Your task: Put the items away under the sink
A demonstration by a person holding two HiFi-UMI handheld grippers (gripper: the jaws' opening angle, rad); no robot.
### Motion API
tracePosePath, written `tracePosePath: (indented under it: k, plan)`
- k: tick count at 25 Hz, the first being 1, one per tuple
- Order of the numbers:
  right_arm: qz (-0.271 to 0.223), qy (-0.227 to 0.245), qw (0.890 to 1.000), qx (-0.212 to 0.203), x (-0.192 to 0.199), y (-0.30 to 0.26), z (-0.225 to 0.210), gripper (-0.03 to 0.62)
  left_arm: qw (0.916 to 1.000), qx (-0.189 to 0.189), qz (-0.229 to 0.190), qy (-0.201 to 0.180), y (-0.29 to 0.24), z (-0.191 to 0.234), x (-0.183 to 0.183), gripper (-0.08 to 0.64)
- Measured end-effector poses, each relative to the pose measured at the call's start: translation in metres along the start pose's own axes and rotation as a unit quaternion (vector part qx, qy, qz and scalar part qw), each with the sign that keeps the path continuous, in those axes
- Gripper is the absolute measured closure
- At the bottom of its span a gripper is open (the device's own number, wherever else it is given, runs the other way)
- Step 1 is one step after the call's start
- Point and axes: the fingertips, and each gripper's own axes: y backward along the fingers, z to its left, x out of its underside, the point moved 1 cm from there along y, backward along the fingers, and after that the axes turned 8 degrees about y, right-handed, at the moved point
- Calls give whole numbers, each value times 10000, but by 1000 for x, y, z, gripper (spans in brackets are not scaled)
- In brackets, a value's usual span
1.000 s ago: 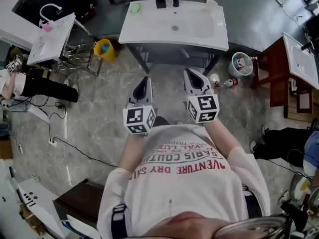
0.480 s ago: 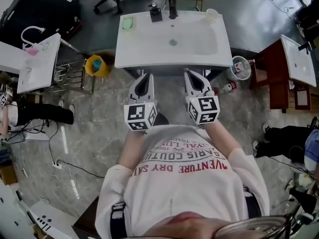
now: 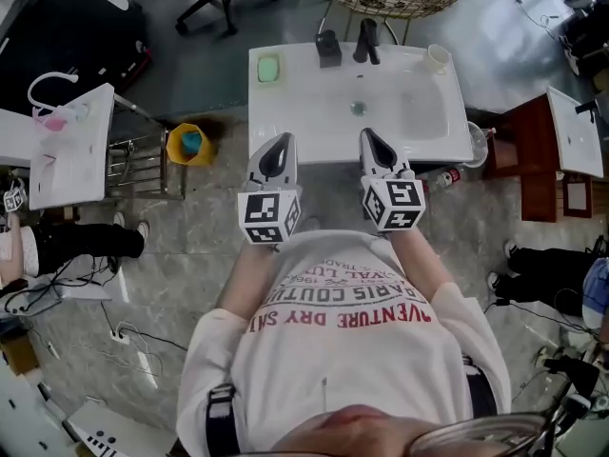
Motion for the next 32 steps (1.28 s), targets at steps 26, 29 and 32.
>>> tracePosePath:
  k: [26,29,32]
  plan:
    - [473,133,9985,-224,24,-259,-47,305,9972,-508,466,299,-168,121,4,532]
    - [297,345,9989,-60,38,-286,-54,243,9962,-614,515,348,-180,127,12,532]
    - [475,533,9974,114,60,-315,-61,210,9947,-643,679,428,-198,134,27,532]
